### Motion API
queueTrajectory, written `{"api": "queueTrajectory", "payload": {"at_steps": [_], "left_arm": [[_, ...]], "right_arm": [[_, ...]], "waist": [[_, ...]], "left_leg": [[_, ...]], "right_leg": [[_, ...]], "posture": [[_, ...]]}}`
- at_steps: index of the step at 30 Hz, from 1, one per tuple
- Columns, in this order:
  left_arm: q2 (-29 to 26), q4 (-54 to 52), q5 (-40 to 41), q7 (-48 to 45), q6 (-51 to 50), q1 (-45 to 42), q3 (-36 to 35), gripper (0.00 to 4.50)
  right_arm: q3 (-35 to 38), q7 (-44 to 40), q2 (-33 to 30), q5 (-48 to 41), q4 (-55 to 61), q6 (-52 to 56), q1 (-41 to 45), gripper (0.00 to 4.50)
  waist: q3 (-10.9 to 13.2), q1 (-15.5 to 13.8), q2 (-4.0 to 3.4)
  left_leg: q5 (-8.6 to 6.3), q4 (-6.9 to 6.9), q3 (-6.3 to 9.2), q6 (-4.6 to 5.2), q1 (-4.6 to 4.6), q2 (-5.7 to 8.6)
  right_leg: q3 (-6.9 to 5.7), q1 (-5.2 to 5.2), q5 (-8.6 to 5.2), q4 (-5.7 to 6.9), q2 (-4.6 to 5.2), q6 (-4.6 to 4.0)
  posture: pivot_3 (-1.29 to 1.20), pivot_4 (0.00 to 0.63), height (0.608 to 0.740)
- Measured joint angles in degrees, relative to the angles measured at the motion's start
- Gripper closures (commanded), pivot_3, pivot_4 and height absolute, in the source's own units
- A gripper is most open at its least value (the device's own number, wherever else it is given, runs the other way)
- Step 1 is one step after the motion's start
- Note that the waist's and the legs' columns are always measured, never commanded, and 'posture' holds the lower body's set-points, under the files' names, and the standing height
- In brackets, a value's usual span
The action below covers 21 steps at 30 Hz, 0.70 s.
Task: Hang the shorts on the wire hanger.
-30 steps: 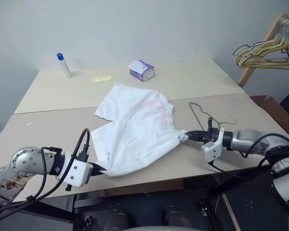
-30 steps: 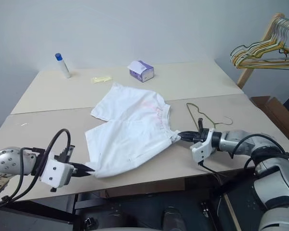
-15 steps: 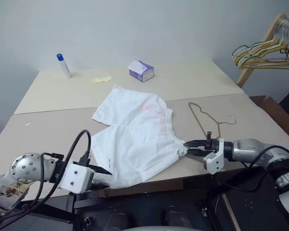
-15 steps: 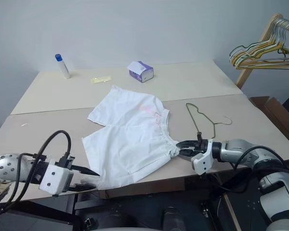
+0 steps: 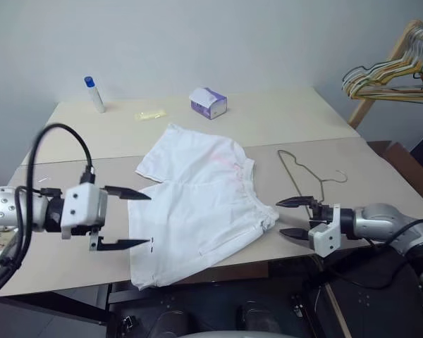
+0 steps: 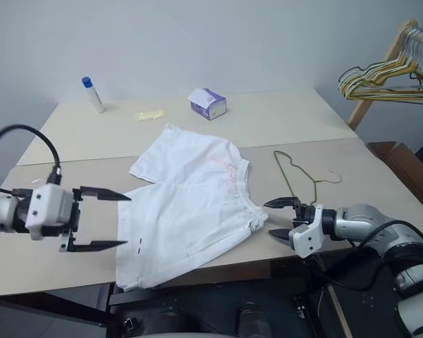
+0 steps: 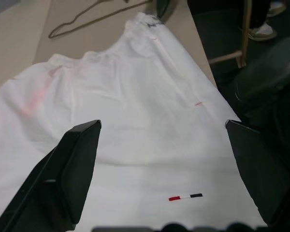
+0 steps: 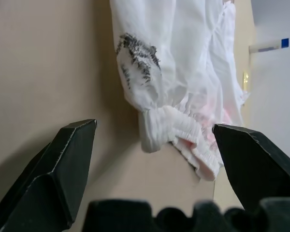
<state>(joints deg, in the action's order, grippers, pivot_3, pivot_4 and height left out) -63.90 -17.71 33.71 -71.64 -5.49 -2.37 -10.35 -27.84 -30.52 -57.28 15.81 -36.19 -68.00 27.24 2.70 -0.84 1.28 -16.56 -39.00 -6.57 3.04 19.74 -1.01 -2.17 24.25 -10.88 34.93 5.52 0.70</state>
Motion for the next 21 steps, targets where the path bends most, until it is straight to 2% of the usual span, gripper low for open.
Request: {"api": "queueTrajectory", "payload": {"at_steps": [6, 8, 10, 12, 16, 17, 21], "left_arm": [[5.4, -1.2, 2.2, 6.2, -8.3, -4.1, 0.1, 0.03], [8.6, -1.8, 3.1, 9.1, -12.0, -6.5, 0.9, 0.03], [10.6, -1.6, 3.4, 10.0, -13.8, -9.0, 2.8, 0.03], [11.9, -0.7, 3.1, 9.7, -14.7, -11.3, 4.7, 0.03], [12.8, 3.2, 2.2, 6.5, -15.0, -15.3, 7.4, 0.03], [13.1, 3.7, 2.2, 5.8, -15.4, -15.9, 7.5, 0.03], [14.2, 4.2, 2.4, 4.6, -17.4, -16.4, 7.9, 0.03]], "right_arm": [[4.0, -8.6, -4.1, -13.8, 7.9, 11.4, -6.4, 0.01], [7.6, -11.8, -5.4, -22.4, 13.8, 24.6, -10.7, 0.01], [10.9, -12.8, -5.6, -27.2, 17.7, 35.2, -12.3, 0.01], [13.5, -13.0, -5.6, -28.8, 20.8, 43.1, -13.0, 0.01], [17.1, -11.7, -4.5, -27.4, 25.9, 55.1, -14.2, 0.01], [17.9, -10.9, -3.7, -27.2, 27.4, 58.1, -14.6, 0.01], [20.5, -10.2, -3.0, -27.2, 33.5, 69.2, -18.2, 0.01]], "waist": [[0.1, -0.1, 0.07], [0.1, -0.3, 0.08], [0.1, -0.5, 0.09], [0.1, -0.6, 0.06], [0.1, -0.3, 0.08], [0.2, -0.1, 0.08], [0.5, 0.1, 0.1]], "left_leg": [[0.0, 0.0, 0.02, -0.01, -0.01, -0.03], [0.0, -0.01, 0.06, -0.01, 0.01, -0.03], [0.0, -0.04, 0.06, -0.01, 0.0, -0.02], [-0.01, -0.04, 0.05, -0.02, 0.0, -0.02], [-0.02, -0.02, 0.05, -0.03, 0.21, -0.02], [-0.02, -0.02, 0.05, -0.02, 0.3, -0.02], [-0.09, -0.04, 0.06, 0.09, 0.44, -0.01]], "right_leg": [[0.01, -0.02, 0.0, 0.01, 0.01, -0.01], [0.01, -0.04, 0.02, 0.02, 0.06, -0.01], [0.0, -0.04, 0.03, 0.02, 0.04, -0.01], [0.0, -0.02, 0.02, 0.02, 0.03, -0.01], [-0.05, 0.16, 0.0, -0.02, -0.03, -0.01], [-0.05, 0.21, 0.0, -0.04, -0.02, -0.01], [-0.06, 0.28, 0.0, -0.08, 0.01, 0.0]], "posture": [[0.13, 0.051, 0.74], [0.11, 0.041, 0.74], [0.1, 0.033, 0.74], [0.06, 0.026, 0.74], [0.02, 0.052, 0.74], [0.02, 0.072, 0.74], [0.02, 0.076, 0.74]]}}
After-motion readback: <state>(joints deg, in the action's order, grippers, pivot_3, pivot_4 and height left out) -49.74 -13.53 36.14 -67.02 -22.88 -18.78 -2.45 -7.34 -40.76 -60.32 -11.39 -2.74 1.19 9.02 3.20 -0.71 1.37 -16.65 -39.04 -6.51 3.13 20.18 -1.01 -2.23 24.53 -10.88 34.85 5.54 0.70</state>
